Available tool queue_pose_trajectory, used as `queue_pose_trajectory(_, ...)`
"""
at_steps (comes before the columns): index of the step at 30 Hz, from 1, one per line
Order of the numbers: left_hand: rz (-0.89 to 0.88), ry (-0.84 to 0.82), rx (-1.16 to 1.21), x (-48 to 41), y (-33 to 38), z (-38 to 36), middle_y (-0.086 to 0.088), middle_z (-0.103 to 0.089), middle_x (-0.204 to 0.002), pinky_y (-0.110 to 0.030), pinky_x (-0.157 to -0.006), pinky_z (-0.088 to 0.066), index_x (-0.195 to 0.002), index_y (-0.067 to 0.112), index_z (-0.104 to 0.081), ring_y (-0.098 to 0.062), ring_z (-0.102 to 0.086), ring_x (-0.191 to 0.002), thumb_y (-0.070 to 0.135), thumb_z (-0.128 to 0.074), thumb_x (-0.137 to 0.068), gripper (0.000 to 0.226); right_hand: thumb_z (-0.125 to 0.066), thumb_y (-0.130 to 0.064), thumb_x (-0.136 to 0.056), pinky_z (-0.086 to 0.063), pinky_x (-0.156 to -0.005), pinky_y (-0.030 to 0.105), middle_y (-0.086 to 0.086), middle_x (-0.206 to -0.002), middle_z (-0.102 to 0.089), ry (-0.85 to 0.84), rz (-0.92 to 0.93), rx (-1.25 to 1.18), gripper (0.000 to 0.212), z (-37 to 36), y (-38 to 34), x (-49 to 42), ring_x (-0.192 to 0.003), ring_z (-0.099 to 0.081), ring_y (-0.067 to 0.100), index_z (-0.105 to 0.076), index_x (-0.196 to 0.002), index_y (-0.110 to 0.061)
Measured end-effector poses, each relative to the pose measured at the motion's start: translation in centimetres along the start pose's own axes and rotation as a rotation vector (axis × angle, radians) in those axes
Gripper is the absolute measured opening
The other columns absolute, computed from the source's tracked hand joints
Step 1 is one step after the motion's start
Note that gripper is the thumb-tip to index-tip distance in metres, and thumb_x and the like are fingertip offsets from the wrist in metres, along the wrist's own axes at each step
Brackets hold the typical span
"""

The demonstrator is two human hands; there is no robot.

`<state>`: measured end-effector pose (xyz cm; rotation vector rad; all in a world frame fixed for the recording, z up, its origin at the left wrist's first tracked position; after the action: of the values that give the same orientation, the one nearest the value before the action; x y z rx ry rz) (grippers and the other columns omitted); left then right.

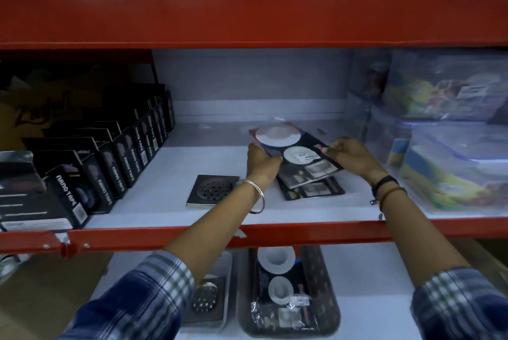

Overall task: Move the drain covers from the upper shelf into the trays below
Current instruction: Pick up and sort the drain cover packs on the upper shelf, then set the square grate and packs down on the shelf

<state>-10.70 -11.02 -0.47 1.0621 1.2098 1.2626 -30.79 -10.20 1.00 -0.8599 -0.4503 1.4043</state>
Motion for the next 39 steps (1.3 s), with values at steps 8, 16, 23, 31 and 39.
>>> queue_pose_trajectory(8, 0.033, -0.100, -0.343, -0.2, -1.1, -1.7, -0.022, -0.056, -0.126, -0.036, -0.092, -0.045, -0.122, -0.001, -0.041, -0.036, -0.054, -0.115, 0.003, -0.056, -0.083, 0.042, -0.052, -0.035, -0.091, -0.034, -0.052, 0.027, 0.012, -0.079, -0.059, -0.115, -0.199, 0.215, 0.033, -1.3, 1.9, 0.8, -0.072, -0.055, 0.027, -0.053, -0.077, -0.005)
queue_pose_trajectory(16, 0.081, -0.043, -0.315, 1.4, -1.9, -1.2, -0.026, -0.060, -0.112, -0.040, -0.082, -0.048, -0.090, 0.005, -0.042, -0.039, -0.057, -0.106, -0.001, -0.047, -0.084, 0.010, -0.059, -0.030, -0.089, -0.031, -0.050, 0.027, 0.006, -0.075, -0.052, -0.158, -0.209, 0.184, 0.034, -1.2, 1.1, 3.5, -0.075, -0.050, 0.025, -0.041, -0.064, -0.014)
queue_pose_trajectory(23, 0.075, -0.098, -0.311, 4.5, -3.1, -0.6, -0.020, -0.059, -0.118, -0.043, -0.091, -0.052, -0.106, 0.001, -0.049, -0.035, -0.057, -0.109, 0.001, -0.048, -0.087, 0.019, -0.055, -0.031, -0.092, -0.043, -0.076, 0.032, 0.018, -0.120, -0.062, -0.135, -0.163, 0.263, 0.034, -1.1, 0.9, 7.8, -0.105, -0.060, 0.032, -0.053, -0.110, -0.003)
queue_pose_trajectory(31, -0.175, -0.040, -0.627, 6.6, -1.3, 1.5, -0.025, -0.046, -0.134, -0.045, -0.104, -0.041, -0.133, -0.003, -0.034, -0.039, -0.043, -0.126, 0.000, -0.047, -0.089, 0.045, -0.055, -0.033, -0.090, -0.036, -0.102, 0.049, 0.020, -0.126, -0.051, 0.046, -0.094, 0.528, 0.046, -1.3, -1.8, 11.0, -0.119, -0.048, 0.038, -0.046, -0.124, -0.003)
queue_pose_trajectory(39, -0.650, 0.204, -0.913, 9.1, -1.2, 13.0, -0.019, -0.032, -0.150, -0.037, -0.117, -0.016, -0.141, -0.001, -0.028, -0.032, -0.024, -0.141, 0.012, -0.039, -0.093, 0.051, -0.061, -0.031, -0.088, -0.041, -0.104, 0.042, 0.011, -0.135, -0.053, -0.094, 0.345, 0.279, 0.051, -7.1, -10.2, 11.4, -0.123, -0.050, 0.029, -0.046, -0.132, -0.010)
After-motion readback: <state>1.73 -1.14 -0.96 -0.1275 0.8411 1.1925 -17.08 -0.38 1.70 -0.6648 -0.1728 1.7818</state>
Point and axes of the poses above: each hand's wrist, its own x-axis away from the middle knuckle, its own z-axis out of the back of the hand, y = z × x, the point moved 3 cm from there along -x, towards the middle knuckle
